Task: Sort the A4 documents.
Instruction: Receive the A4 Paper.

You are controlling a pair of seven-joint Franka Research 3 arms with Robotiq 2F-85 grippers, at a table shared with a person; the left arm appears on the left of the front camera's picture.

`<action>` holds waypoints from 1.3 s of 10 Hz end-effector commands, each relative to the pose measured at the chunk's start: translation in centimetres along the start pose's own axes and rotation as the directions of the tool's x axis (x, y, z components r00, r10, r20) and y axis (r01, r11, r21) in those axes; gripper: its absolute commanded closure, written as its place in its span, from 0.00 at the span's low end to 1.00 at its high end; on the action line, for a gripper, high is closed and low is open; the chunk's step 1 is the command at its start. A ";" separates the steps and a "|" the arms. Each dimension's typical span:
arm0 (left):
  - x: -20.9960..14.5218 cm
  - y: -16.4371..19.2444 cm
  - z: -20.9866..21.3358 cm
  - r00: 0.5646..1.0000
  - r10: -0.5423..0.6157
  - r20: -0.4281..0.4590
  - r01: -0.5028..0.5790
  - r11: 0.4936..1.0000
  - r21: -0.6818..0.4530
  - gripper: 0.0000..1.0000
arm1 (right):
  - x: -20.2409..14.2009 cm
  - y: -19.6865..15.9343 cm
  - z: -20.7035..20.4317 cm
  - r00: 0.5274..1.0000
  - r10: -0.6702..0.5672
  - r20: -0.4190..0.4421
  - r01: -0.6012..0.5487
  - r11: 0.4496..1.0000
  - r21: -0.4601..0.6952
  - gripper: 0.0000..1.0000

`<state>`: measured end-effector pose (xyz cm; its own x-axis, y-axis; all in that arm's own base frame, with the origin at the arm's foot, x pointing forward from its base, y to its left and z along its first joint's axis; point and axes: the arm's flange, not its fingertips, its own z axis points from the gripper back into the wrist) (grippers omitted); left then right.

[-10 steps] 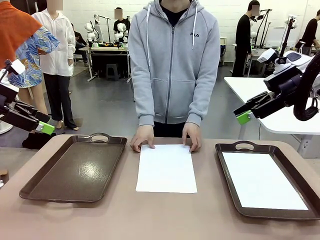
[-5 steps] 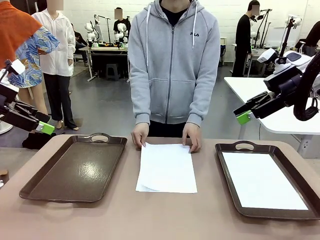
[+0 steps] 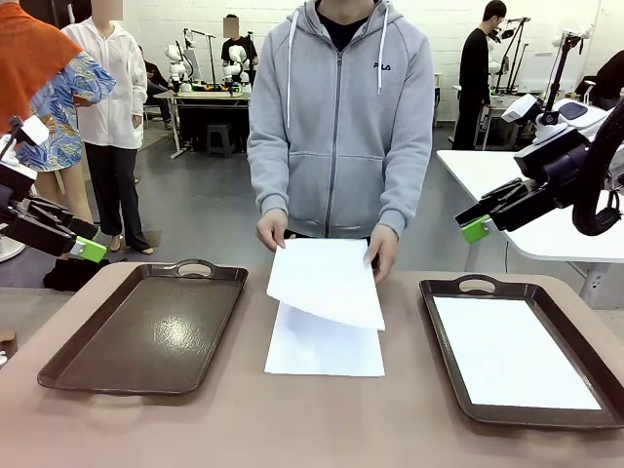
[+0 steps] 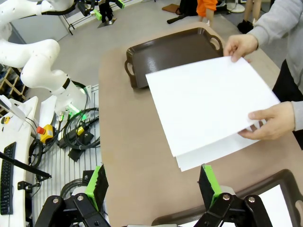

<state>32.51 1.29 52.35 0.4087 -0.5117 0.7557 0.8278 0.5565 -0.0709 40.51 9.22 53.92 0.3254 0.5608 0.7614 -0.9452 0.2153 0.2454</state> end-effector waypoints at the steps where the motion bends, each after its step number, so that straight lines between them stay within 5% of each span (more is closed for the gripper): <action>1: -0.2 0.3 0.1 1.000 -0.022 0.013 0.022 1.000 -0.011 0.00 | -0.1 0.1 0.0 1.000 0.008 0.000 -0.008 1.000 0.000 0.00; 13: -0.2 0.3 0.1 1.000 -0.022 0.013 0.022 1.000 -0.011 0.00 | -0.1 0.1 0.0 1.000 0.008 0.000 -0.008 1.000 0.000 0.00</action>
<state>32.51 1.29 52.35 0.4087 -0.5116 0.7558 0.8278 0.5565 -0.0709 40.51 9.22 53.92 0.3254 0.5608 0.7614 -0.9452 0.2153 0.2454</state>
